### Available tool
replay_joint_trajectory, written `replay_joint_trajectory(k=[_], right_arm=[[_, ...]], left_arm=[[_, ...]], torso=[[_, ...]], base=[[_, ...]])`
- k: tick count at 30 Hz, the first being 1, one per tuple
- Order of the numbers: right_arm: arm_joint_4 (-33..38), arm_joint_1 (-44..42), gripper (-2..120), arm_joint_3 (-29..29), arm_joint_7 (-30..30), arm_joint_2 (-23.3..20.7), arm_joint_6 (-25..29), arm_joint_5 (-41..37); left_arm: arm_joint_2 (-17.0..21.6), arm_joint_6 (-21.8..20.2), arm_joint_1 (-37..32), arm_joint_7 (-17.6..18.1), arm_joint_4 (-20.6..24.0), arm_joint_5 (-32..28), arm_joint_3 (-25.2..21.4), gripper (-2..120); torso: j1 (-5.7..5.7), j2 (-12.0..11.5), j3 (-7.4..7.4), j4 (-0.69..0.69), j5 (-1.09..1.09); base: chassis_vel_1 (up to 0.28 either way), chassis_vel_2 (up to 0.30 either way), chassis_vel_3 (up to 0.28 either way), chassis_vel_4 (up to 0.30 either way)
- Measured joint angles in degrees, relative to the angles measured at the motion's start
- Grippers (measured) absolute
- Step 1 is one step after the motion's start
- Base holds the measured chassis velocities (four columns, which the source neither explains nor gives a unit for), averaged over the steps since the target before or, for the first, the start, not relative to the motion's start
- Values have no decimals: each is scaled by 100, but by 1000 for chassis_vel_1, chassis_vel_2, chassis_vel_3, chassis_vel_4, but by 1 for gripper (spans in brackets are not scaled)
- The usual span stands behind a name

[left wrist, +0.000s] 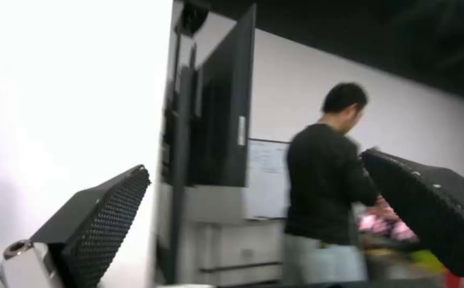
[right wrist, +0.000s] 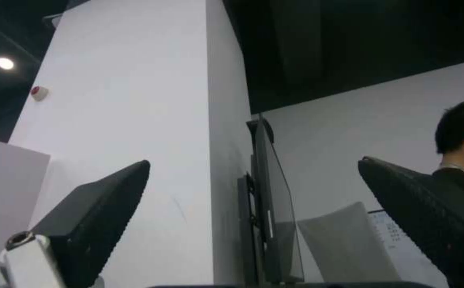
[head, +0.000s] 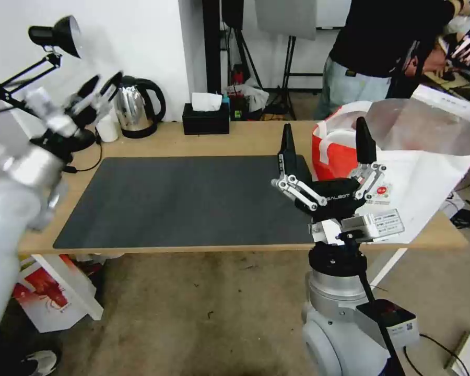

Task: Pick up the trash from the table and place it into the takeout bag.

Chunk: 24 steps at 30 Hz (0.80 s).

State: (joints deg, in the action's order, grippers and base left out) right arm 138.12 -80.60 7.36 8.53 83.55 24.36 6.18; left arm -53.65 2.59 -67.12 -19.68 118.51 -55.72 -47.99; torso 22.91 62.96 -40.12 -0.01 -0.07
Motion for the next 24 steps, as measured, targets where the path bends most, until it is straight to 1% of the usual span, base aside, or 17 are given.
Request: replay_joint_trajectory(k=[1,2,4,5,6,7,10,11,12,13,15,16,18,19,20,23,24], right_arm=[[0,0,100,0,0,0,0,0],[1,3,100,1,2,-1,-9,-4],[-1,3,100,-6,2,-2,-31,-5],[-8,2,100,-11,3,-3,-49,-6],[-8,2,100,-11,3,-3,-49,-6],[-15,1,100,-17,2,-7,-82,-6],[-42,5,100,-62,2,-8,-235,-12],[-42,5,100,-62,2,-8,-235,-12],[-57,15,100,-66,2,3,-261,-19],[-64,24,100,-69,-2,6,-280,-30],[-71,54,100,-76,-7,7,-313,-82],[-71,54,100,-76,-7,7,-313,-82],[-65,85,100,-70,-17,-22,-340,-113],[-65,85,100,-70,-17,-22,-340,-113],[-41,111,100,-55,-20,-41,-366,-130],[-5,126,100,-30,-23,-31,-438,-143],[-5,126,100,-30,-23,-31,-438,-143]], left_arm=[[0,0,0,0,0,0,0,100],[-172,152,-234,46,180,304,-142,100],[-516,562,-658,244,500,1119,-344,100],[-646,721,-790,387,630,1472,-380,100],[-646,721,-790,387,630,1472,-380,100],[-739,829,-862,562,744,1724,-391,100],[-1124,976,-1028,1521,1290,2607,-257,100],[-1124,976,-1028,1521,1290,2607,-257,100],[-1287,987,-1128,1742,1451,2814,-204,100],[-1454,1051,-1255,1884,1586,2993,-150,100],[-1841,1347,-1566,2035,1771,3394,-19,100],[-1841,1347,-1566,2035,1771,3394,-19,100],[-2045,1659,-1766,2062,1801,3709,163,100],[-2045,1659,-1766,2062,1801,3709,163,100],[-2155,1801,-1850,2075,1809,3845,350,100],[-2447,1911,-1883,2212,1810,4294,968,100],[-2447,1911,-1883,2212,1810,4294,968,100]], torso=[[0,0,0,0,0],[0,0,0,1,-4],[-1,0,1,2,2],[-1,0,0,2,-3],[-1,0,0,2,-3],[-1,0,0,2,-2],[0,0,0,-3,2],[0,0,0,-3,2],[0,0,0,-3,2],[0,0,0,-1,1],[-1,0,0,2,-1],[-1,0,0,2,-1],[-1,0,0,3,0],[-1,0,0,3,0],[-1,0,0,2,-1],[0,-1,0,-1,0],[0,-1,0,-1,0]], base=[[0,0,0,0],[0,0,0,0],[0,0,0,0],[0,0,0,0],[0,0,0,0],[0,0,0,0],[0,0,0,0],[0,0,0,0],[0,0,0,0],[0,0,0,0],[0,0,0,0],[0,0,0,0],[0,0,0,0],[0,0,0,0],[0,0,0,0],[0,0,0,0],[0,0,0,0]])
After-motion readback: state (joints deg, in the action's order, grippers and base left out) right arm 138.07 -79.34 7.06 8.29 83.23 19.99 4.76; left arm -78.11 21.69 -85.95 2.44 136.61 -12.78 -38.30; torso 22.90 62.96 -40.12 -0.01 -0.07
